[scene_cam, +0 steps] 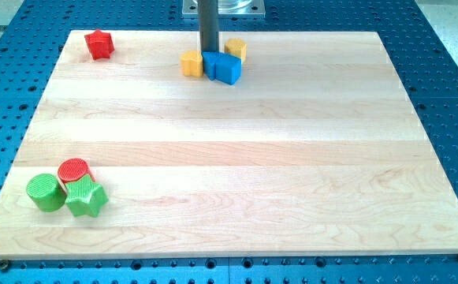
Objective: Place the arm above the blue triangle
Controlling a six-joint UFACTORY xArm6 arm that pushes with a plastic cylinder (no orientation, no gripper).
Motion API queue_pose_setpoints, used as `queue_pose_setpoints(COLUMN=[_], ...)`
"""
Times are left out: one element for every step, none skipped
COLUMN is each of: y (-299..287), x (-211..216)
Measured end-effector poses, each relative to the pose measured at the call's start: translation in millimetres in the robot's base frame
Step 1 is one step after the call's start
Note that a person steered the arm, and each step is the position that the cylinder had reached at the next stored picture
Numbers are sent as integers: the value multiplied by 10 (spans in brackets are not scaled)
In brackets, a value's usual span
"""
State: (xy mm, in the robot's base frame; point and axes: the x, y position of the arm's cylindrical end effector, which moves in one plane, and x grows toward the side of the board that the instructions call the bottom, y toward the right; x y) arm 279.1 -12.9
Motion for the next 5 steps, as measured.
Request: queue_pose_setpoints(y=[513, 858, 1157, 1050, 862], x=[551, 706, 803, 1234, 1189])
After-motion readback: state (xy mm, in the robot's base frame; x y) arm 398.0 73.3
